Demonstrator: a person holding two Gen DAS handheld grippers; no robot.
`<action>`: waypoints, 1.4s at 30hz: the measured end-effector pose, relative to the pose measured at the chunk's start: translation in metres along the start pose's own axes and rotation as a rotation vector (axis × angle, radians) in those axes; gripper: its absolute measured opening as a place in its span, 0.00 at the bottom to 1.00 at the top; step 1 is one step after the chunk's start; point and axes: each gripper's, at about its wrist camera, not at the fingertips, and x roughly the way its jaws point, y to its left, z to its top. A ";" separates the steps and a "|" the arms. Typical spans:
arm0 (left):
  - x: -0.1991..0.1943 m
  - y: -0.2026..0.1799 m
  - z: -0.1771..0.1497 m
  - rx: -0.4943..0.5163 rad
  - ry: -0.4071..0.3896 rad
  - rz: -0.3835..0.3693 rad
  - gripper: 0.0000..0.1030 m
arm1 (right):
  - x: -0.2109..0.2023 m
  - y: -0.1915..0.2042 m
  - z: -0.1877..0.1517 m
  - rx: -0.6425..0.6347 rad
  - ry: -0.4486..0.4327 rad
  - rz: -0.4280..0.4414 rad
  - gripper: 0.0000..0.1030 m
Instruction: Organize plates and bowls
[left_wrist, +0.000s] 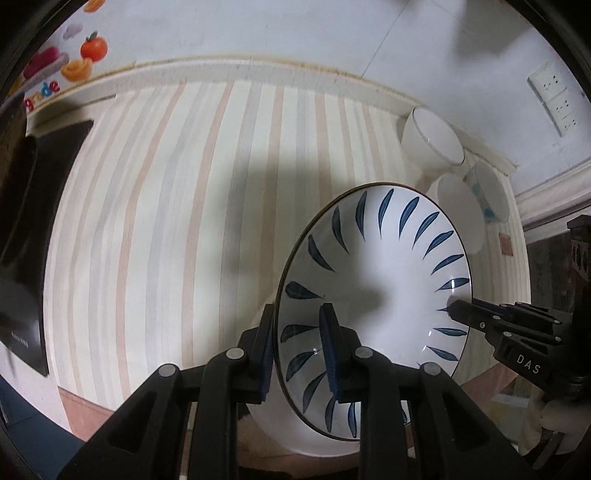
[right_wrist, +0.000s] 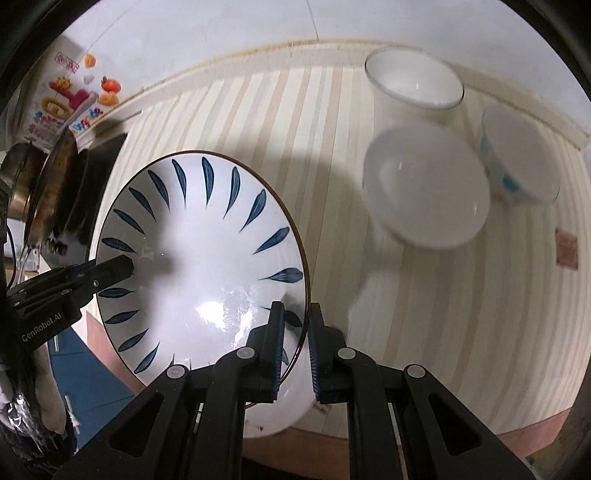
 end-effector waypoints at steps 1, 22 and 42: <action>0.003 0.000 -0.003 0.000 0.008 0.005 0.20 | 0.003 -0.001 -0.003 -0.001 0.007 0.000 0.14; 0.051 0.000 -0.033 0.021 0.107 0.066 0.21 | 0.075 -0.001 -0.039 0.005 0.101 0.011 0.14; 0.058 0.013 -0.045 -0.123 0.127 -0.023 0.21 | 0.071 -0.021 -0.032 0.179 0.094 0.115 0.16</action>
